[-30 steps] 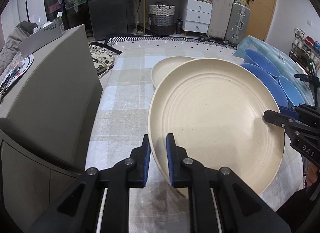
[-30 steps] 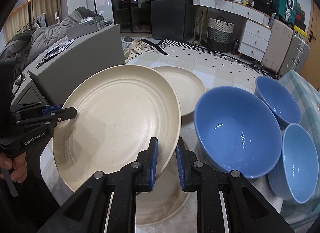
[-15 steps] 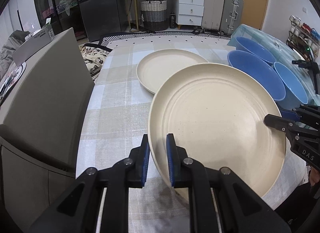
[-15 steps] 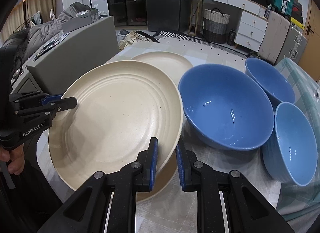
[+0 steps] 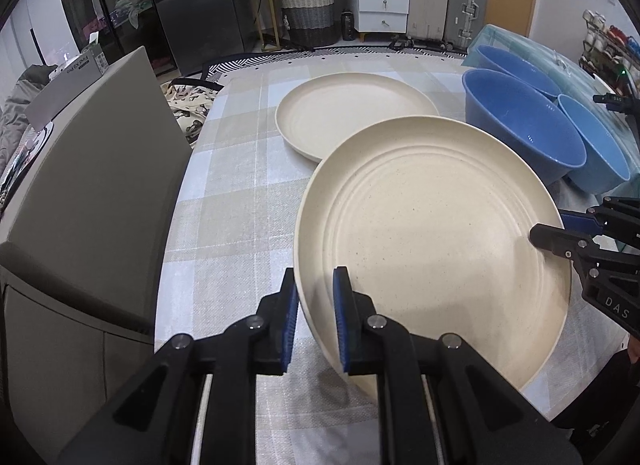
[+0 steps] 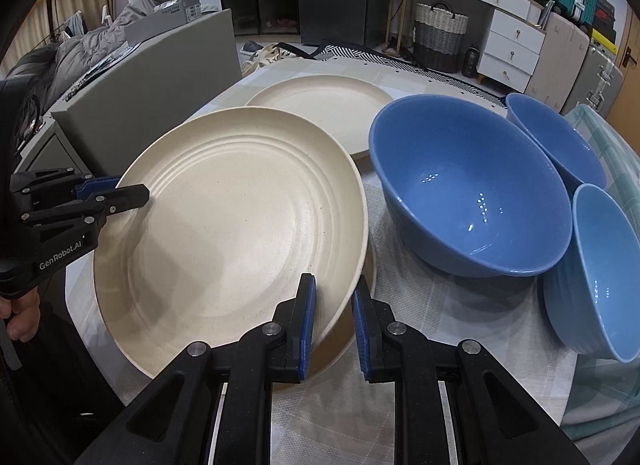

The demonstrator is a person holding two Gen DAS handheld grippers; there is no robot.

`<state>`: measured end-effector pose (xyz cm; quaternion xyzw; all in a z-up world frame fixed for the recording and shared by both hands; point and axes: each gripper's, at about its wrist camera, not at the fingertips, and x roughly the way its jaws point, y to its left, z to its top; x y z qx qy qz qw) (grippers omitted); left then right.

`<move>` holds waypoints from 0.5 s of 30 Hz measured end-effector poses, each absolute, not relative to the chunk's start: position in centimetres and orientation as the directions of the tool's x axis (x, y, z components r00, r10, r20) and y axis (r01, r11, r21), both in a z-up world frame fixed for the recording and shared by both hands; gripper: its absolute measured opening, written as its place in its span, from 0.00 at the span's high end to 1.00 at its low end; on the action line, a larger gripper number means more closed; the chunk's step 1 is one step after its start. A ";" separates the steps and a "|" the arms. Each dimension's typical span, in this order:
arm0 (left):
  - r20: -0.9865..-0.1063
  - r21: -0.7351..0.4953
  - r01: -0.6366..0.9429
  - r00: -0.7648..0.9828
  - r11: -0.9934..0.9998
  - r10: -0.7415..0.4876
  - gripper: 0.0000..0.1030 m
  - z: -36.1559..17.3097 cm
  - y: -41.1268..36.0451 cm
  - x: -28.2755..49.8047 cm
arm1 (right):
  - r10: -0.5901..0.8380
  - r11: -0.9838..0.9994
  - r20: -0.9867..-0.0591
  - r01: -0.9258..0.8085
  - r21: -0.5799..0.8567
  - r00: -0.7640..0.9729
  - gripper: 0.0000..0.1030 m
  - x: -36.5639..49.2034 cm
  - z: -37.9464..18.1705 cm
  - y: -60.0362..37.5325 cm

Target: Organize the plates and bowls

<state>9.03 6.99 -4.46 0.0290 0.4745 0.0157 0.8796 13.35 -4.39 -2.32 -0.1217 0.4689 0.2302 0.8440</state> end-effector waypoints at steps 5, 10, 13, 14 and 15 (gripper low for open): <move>-0.843 0.084 0.012 0.534 0.996 0.064 0.86 -4.9 6.6 9.3 | 0.259 0.863 -0.860 -0.505 0.002 0.440 0.83 14.4 -2.9 -4.1; -0.851 0.102 0.020 0.519 0.995 0.077 0.85 -5.4 6.3 9.8 | 0.243 0.866 -0.864 -0.501 -0.012 0.441 0.82 15.1 -3.5 -3.6; -0.853 0.107 0.017 0.515 0.994 0.083 0.85 -5.4 6.2 9.9 | 0.237 0.861 -0.866 -0.507 -0.023 0.441 0.82 15.1 -3.9 -3.3; -0.854 0.109 0.019 0.513 0.994 0.084 0.85 -5.5 6.2 9.9 | 0.236 0.860 -0.865 -0.509 -0.025 0.442 0.82 15.1 -4.0 -3.2; -0.857 0.113 0.022 0.508 0.993 0.086 0.84 -5.6 6.1 10.0 | 0.234 0.860 -0.866 -0.509 -0.027 0.441 0.82 15.1 -4.1 -3.1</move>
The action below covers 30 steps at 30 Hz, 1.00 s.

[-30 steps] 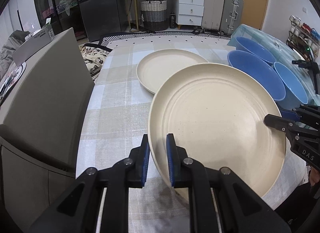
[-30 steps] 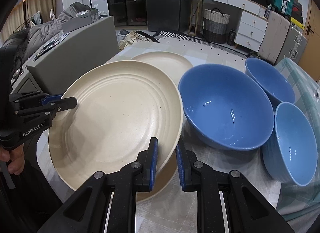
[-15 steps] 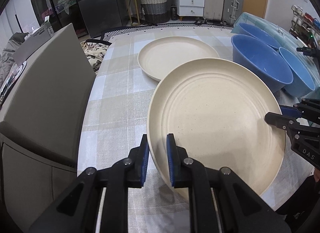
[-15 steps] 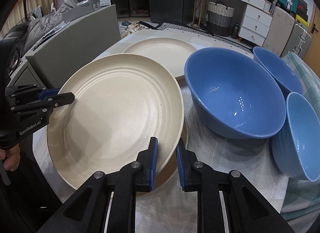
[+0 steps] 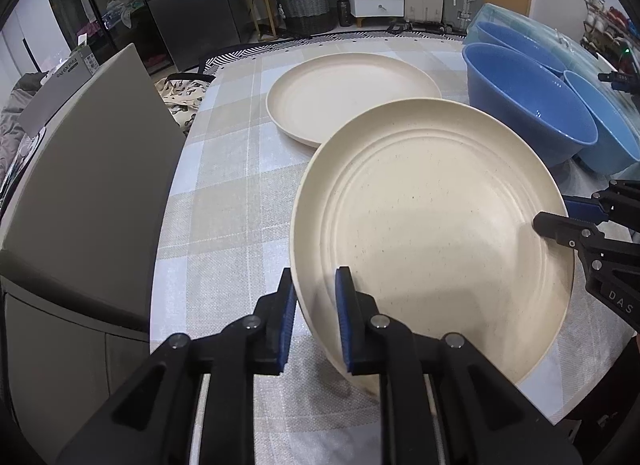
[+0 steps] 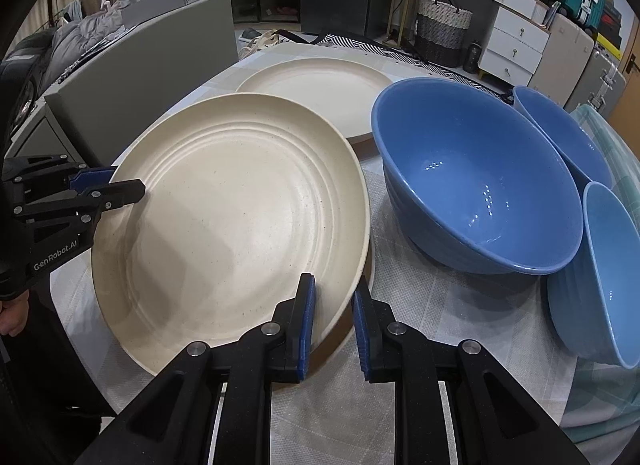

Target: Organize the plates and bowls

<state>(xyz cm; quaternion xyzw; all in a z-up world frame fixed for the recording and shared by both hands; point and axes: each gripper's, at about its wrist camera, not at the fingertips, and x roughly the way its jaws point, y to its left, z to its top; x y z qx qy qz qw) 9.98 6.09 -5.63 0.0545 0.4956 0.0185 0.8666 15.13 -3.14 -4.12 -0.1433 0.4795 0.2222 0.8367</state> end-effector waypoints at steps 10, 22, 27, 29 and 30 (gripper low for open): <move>-0.870 0.141 0.039 0.481 0.989 0.105 0.80 -6.7 5.5 10.4 | 0.188 0.855 -0.869 -0.512 -0.084 0.457 0.81 15.3 -5.0 -2.5; -0.880 0.177 0.066 0.457 0.982 0.128 0.79 -7.6 4.5 10.7 | 0.132 0.848 -0.876 -0.510 -0.143 0.464 0.81 15.1 -6.1 -2.7; -0.881 0.179 0.064 0.455 0.982 0.131 0.78 -7.7 4.5 10.8 | 0.137 0.849 -0.882 -0.512 -0.129 0.450 0.81 15.7 -6.5 -2.2; -0.881 0.180 0.064 0.454 0.982 0.132 0.78 -7.7 4.5 10.8 | 0.140 0.850 -0.882 -0.512 -0.127 0.450 0.80 15.9 -6.5 -2.2; -0.882 0.180 0.064 0.452 0.982 0.132 0.77 -7.7 4.5 10.8 | 0.142 0.849 -0.882 -0.513 -0.124 0.449 0.79 16.1 -6.5 -2.2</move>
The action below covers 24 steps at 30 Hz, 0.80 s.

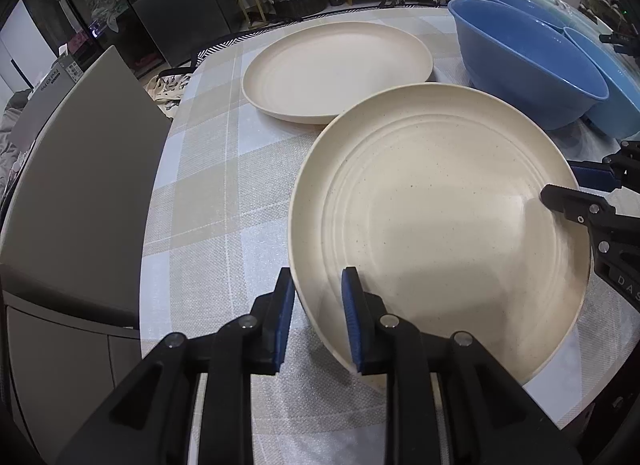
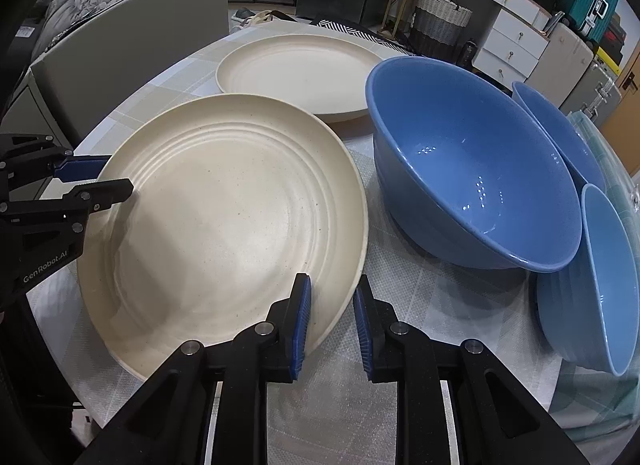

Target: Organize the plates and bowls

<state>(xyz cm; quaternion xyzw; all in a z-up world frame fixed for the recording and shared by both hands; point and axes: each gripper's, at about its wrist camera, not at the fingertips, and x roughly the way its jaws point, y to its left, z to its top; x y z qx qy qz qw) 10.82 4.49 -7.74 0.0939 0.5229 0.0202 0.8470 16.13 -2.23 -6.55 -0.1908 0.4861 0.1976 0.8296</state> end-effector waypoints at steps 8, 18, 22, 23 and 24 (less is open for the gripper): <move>-0.891 0.160 0.061 0.439 0.985 0.117 0.65 -7.9 4.6 10.9 | 0.200 0.859 -0.893 -0.510 -0.037 0.402 0.74 16.4 -6.9 -2.9; -0.898 0.151 0.083 0.428 0.985 0.101 0.63 -7.8 4.2 10.5 | 0.180 0.853 -0.896 -0.518 -0.062 0.406 0.73 16.0 -6.8 -2.5; -0.901 0.157 0.095 0.422 0.983 0.103 0.62 -7.8 4.0 10.2 | 0.168 0.849 -0.900 -0.522 -0.074 0.402 0.72 15.9 -6.9 -2.0; -0.901 0.157 0.095 0.421 0.983 0.103 0.62 -7.8 4.0 10.2 | 0.167 0.848 -0.901 -0.524 -0.075 0.400 0.72 15.9 -6.9 -2.0; -0.902 0.155 0.093 0.420 0.983 0.102 0.61 -7.8 4.1 10.2 | 0.168 0.848 -0.902 -0.525 -0.075 0.399 0.72 15.9 -6.9 -2.0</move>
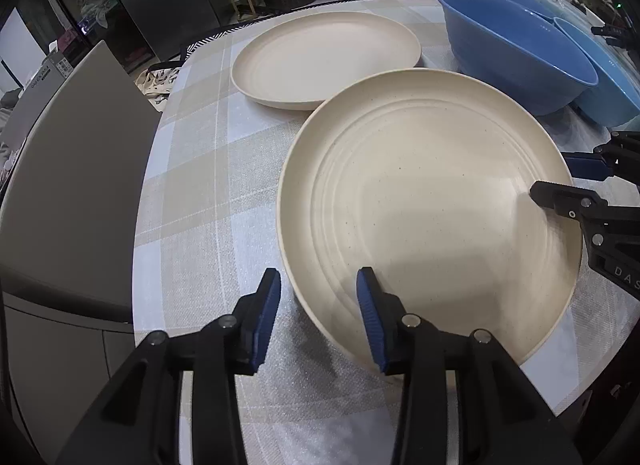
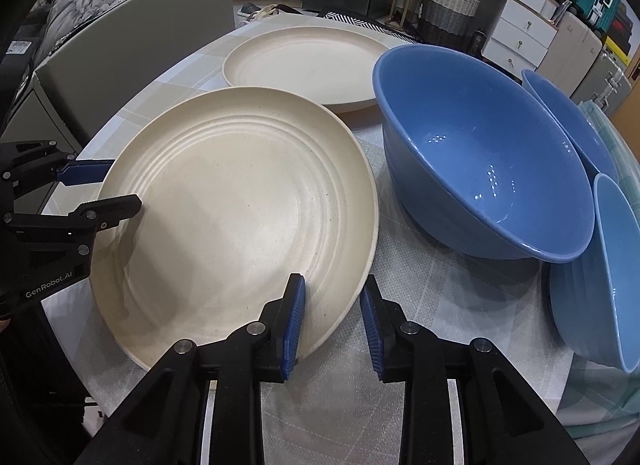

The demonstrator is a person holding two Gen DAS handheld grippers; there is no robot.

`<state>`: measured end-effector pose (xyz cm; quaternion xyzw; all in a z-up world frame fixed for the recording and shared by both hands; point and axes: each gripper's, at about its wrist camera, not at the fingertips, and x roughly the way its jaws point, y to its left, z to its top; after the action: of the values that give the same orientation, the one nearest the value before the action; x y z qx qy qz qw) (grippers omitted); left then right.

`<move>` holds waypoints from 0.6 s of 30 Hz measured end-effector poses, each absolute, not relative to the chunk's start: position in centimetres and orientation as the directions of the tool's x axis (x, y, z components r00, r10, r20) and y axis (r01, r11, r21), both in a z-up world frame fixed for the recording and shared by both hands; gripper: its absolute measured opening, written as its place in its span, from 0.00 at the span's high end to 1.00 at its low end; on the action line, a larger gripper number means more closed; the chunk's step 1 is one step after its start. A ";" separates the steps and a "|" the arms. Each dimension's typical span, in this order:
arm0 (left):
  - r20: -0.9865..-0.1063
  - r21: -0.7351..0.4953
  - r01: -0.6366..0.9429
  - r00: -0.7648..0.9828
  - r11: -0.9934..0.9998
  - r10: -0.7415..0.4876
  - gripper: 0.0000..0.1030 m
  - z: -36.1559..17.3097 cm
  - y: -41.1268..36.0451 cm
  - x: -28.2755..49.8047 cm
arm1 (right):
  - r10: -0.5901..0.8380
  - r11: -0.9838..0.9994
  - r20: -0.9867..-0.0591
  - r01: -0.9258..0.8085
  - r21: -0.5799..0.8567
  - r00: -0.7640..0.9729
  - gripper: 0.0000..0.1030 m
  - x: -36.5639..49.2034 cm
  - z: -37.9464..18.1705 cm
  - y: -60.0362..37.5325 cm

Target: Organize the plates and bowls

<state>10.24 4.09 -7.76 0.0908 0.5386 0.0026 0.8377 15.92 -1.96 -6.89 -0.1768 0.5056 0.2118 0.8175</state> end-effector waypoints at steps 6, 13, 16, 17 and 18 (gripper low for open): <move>-0.893 0.125 0.073 0.444 0.990 0.080 0.55 -6.8 4.6 10.1 | 0.168 0.850 -0.896 -0.520 -0.079 0.411 0.56 15.9 -6.5 -1.7; -0.865 0.069 0.035 0.501 0.997 0.042 0.50 -4.3 5.8 9.7 | 0.242 0.851 -0.862 -0.523 -0.032 0.446 0.21 15.5 -4.2 -1.8; -0.848 0.023 0.033 0.530 0.999 0.003 0.40 -3.0 6.3 9.4 | 0.282 0.843 -0.847 -0.538 -0.005 0.450 0.17 15.1 -3.1 -1.4; -0.845 0.012 0.027 0.535 1.000 -0.005 0.34 -2.6 6.5 9.5 | 0.297 0.838 -0.840 -0.546 0.001 0.455 0.15 14.9 -2.7 -1.3; -0.839 0.004 0.014 0.545 1.000 -0.004 0.19 -2.2 6.7 9.4 | 0.314 0.833 -0.831 -0.553 0.010 0.458 0.14 14.7 -2.2 -1.2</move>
<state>9.41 6.68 -2.15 0.0050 0.4772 -0.0051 0.8788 14.71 -1.20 -2.20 -0.1321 0.4524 0.2572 0.8436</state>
